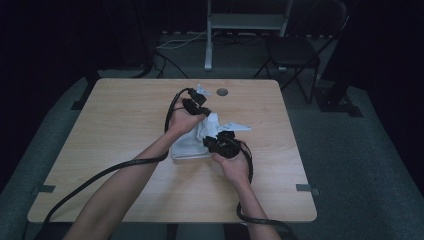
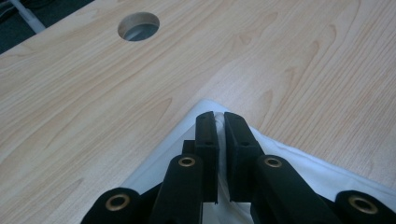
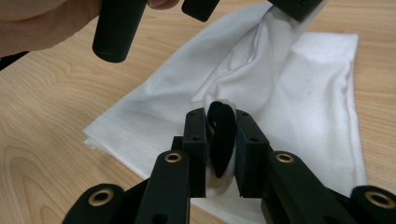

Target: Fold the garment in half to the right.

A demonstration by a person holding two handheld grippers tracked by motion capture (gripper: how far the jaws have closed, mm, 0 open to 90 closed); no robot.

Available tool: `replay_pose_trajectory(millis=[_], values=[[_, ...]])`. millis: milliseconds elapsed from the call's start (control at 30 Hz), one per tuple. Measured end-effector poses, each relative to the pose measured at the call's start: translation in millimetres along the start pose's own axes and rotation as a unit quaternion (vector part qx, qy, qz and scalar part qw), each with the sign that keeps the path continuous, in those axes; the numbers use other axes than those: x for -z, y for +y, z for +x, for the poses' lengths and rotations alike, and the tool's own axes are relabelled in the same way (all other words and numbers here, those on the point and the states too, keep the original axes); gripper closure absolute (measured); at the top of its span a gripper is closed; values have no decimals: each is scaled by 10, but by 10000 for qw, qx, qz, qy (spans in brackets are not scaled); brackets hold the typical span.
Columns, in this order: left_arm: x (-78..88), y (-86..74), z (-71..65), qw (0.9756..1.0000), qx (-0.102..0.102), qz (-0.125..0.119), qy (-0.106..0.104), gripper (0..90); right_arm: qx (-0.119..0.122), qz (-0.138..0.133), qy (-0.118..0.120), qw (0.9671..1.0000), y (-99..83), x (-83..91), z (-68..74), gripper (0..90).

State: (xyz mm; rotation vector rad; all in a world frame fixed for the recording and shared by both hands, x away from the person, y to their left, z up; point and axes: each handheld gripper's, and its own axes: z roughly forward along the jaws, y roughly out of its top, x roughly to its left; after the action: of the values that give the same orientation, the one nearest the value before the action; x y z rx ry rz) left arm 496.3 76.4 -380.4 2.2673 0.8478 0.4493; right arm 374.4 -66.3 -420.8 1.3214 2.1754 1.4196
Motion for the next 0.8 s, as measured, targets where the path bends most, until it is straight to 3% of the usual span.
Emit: replay_pose_trajectory(millis=[433, 800], values=[[-70, -22, -58, 9998, -143, 113, 1, 848, -44, 143, 41, 9999, -43, -33, -18, 771], [-73, -11, -60, 9997, -196, 171, 37, 848, -117, 107, 45, 9999, -59, -34, -17, 770]])
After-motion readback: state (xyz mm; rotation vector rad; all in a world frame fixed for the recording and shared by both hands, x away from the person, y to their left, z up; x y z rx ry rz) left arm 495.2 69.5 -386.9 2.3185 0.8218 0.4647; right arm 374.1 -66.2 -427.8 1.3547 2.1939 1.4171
